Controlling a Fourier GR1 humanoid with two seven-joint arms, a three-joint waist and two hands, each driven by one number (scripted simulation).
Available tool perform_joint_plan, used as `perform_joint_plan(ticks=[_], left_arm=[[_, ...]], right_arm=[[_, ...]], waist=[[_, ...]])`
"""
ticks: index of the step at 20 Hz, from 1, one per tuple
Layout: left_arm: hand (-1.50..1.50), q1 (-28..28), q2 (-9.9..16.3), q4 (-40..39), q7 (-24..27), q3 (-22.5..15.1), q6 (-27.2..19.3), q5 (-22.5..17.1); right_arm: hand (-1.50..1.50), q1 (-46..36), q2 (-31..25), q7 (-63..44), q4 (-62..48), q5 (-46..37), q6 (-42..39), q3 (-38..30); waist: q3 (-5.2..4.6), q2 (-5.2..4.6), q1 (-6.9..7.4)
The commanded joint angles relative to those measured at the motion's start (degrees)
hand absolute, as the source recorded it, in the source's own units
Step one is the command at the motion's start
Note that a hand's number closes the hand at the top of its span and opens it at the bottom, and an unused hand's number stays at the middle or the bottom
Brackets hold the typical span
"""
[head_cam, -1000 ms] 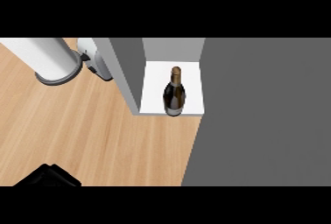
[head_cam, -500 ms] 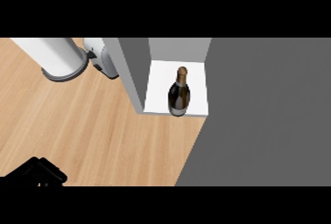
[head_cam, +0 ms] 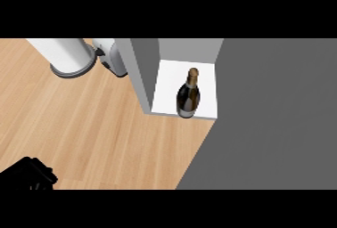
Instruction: Pick up the wine, place it into the cabinet and close the cabinet
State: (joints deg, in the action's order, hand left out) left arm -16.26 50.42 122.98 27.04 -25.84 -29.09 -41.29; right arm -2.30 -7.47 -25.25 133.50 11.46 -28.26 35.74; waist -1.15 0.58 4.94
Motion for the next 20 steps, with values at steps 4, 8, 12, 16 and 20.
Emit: perform_joint_plan(ticks=[4, 8, 12, 16, 20], left_arm=[[1.50, -1.3, 0.8, -2.4, 1.9, 2.5, 5.8, -2.8], [1.50, -1.1, 0.8, -3.7, 2.9, 3.6, 7.7, -3.5], [1.50, -0.9, 1.3, -4.5, 3.3, 4.5, 10.0, -4.5], [1.50, -1.0, 1.6, -5.7, 4.0, 5.4, 11.6, -5.0], [1.50, -0.7, 2.0, -6.2, 4.5, 5.7, 13.7, -5.3]], right_arm=[[1.50, -2.5, 7.1, -0.2, -7.0, -2.3, 9.9, 4.9], [1.50, -5.0, 7.1, 0.3, -7.3, -2.9, 10.0, 2.3], [1.50, -6.2, 7.1, 0.8, -8.0, -3.5, 9.2, -0.3], [1.50, -7.0, 7.1, 0.3, -9.4, -3.3, 9.2, -2.8], [1.50, -11.4, 7.1, 0.6, -12.1, -3.5, 9.3, -7.0]], waist=[[-0.01, -0.59, 1.26], [-0.07, -0.96, 1.95], [-0.12, -1.61, 2.87], [-0.18, -2.18, 3.78], [-0.16, -2.52, 5.09]])
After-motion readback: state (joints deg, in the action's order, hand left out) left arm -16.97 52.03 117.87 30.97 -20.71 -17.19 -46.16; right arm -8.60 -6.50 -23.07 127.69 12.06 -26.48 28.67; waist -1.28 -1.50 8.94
